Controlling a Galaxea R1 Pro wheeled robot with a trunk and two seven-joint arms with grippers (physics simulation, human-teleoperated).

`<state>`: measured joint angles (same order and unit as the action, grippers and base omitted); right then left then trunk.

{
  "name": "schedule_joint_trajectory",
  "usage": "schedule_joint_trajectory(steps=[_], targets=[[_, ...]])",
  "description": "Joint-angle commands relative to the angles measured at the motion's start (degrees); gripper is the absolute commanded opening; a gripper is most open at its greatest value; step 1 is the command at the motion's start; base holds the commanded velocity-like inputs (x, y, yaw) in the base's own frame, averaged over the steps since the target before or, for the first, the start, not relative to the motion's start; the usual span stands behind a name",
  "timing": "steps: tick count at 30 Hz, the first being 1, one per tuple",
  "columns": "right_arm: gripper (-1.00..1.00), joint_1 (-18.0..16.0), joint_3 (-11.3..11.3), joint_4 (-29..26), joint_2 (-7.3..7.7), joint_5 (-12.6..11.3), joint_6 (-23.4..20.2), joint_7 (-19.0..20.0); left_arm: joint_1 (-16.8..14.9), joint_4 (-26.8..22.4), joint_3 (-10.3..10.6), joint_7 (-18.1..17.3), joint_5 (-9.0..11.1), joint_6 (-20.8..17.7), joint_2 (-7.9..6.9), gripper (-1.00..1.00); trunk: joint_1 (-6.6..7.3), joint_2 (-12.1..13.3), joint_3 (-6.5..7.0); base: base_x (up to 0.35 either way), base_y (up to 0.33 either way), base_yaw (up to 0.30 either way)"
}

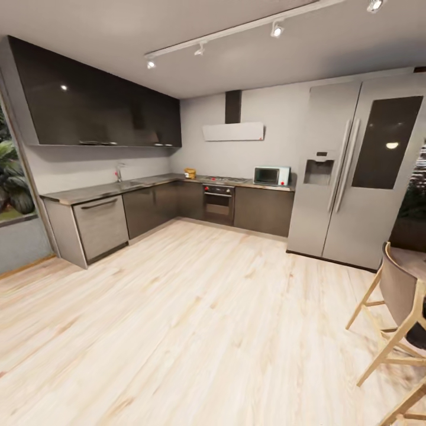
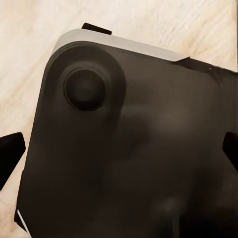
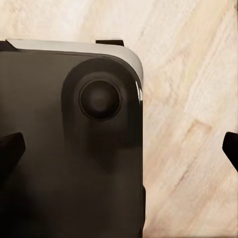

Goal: In the kitchen, take the popcorn bag from the countertop, put it into the microwave, and heat it until the popcorn is cooked so the cooked popcorn ends up inside the bag.

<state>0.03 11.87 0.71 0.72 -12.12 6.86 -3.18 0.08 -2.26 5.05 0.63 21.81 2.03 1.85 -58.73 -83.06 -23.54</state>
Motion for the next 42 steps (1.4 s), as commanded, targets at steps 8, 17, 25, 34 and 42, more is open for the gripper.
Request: schedule_joint_trajectory(steps=[8,17,25,34,42], targets=[[1.0,-0.03,0.57,0.08,-0.01,-0.47,0.34,-0.33,0.01,0.06,0.6,0.0,0.34,-0.03,0.08,1.0,0.0,-0.02,0.15,0.028,0.0,-0.253],[1.0,-0.03,0.87,0.08,-0.01,0.29,0.36,-0.16,0.01,0.22,0.84,0.05,-0.02,-0.94,0.09,1.0,0.0,-0.02,0.15,0.319,0.0,-0.003],[1.0,-0.03,0.88,0.08,-0.01,0.26,0.52,-0.21,0.01,0.24,0.76,0.07,-0.01,-1.01,0.01,1.0,0.0,-0.02,0.15,0.325,0.0,0.0],[1.0,-0.03,0.91,0.08,-0.13,0.13,-0.17,-0.22,0.01,0.24,0.75,0.02,-0.01,-0.98,0.0,1.0,0.0,-0.02,0.15,0.325,0.0,0.0],[1.0,-0.03,0.85,0.08,-0.07,0.06,-0.35,-0.22,0.01,0.24,0.75,0.03,-0.01,-0.98,0.08,1.0,0.0,-0.02,0.15,0.325,0.0,0.0]])
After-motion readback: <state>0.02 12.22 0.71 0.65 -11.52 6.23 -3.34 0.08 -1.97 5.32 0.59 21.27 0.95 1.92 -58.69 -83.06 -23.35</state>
